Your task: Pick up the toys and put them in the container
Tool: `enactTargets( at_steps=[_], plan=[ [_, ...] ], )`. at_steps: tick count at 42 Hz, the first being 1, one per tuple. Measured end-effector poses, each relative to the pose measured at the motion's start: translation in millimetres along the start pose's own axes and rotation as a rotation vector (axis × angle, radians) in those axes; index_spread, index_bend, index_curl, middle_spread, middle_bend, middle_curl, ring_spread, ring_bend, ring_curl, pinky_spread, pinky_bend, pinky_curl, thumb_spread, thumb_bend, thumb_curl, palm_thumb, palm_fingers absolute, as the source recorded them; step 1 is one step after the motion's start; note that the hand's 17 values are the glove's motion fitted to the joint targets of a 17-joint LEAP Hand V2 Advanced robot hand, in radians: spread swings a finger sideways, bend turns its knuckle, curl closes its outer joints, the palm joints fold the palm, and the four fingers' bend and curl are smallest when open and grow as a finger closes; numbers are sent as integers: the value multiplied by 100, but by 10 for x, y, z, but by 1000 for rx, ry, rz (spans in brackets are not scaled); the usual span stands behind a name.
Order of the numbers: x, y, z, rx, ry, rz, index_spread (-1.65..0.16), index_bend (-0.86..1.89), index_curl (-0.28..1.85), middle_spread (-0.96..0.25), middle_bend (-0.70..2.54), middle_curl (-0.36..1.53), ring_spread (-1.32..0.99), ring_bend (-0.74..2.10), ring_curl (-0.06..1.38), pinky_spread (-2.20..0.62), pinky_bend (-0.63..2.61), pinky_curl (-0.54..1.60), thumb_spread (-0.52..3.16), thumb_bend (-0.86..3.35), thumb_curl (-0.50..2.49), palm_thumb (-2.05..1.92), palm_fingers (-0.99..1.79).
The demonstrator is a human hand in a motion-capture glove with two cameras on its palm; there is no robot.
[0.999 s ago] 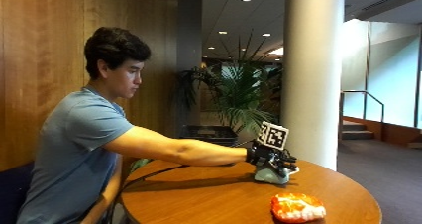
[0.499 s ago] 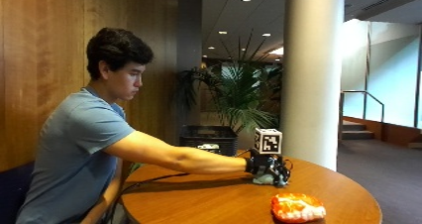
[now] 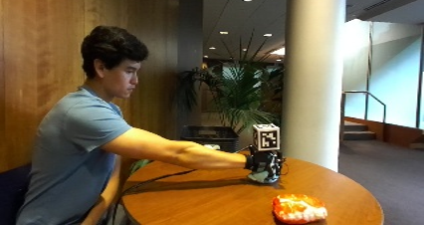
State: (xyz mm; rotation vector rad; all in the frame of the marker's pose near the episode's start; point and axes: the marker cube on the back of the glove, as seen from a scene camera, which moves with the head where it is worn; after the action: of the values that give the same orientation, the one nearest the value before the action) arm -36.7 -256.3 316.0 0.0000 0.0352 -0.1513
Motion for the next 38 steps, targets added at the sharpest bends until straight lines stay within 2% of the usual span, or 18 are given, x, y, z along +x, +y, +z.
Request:
enactTargets(
  at_steps=[6,9,12,16,20,21,26,38],
  plan=[
    [-1,103,-297,-40,48,-4,-31,49,37,-33,79,48,-36,119,57,-42,107,37,46,19,68,77,116],
    [25,148,-573,-51,100,0,-32,50,39,-34,80,50,-37,121,58,-42,109,38,44,19,70,77,112],
    [17,153,-875,-42,138,76,-32,48,41,-36,81,52,-37,122,58,-42,113,40,44,18,72,75,108],
    [-87,209,-1324,-17,117,39,-33,45,42,-38,81,55,-38,123,59,-42,115,42,44,18,75,74,104],
    [-116,233,-1694,18,105,224,-33,44,45,-40,81,57,-39,125,59,-42,117,44,45,18,78,74,103],
    [-133,264,-1795,26,94,222,-34,44,45,-40,80,58,-39,125,59,-42,117,44,45,18,79,74,102],
    [-267,500,-2282,62,80,9,-34,41,48,-42,79,61,-39,126,60,-41,119,46,46,18,82,73,100],
    [-995,968,-3249,180,8,-50,-36,37,56,-46,78,70,-40,128,60,-41,119,47,49,17,90,72,98]
  ],
)
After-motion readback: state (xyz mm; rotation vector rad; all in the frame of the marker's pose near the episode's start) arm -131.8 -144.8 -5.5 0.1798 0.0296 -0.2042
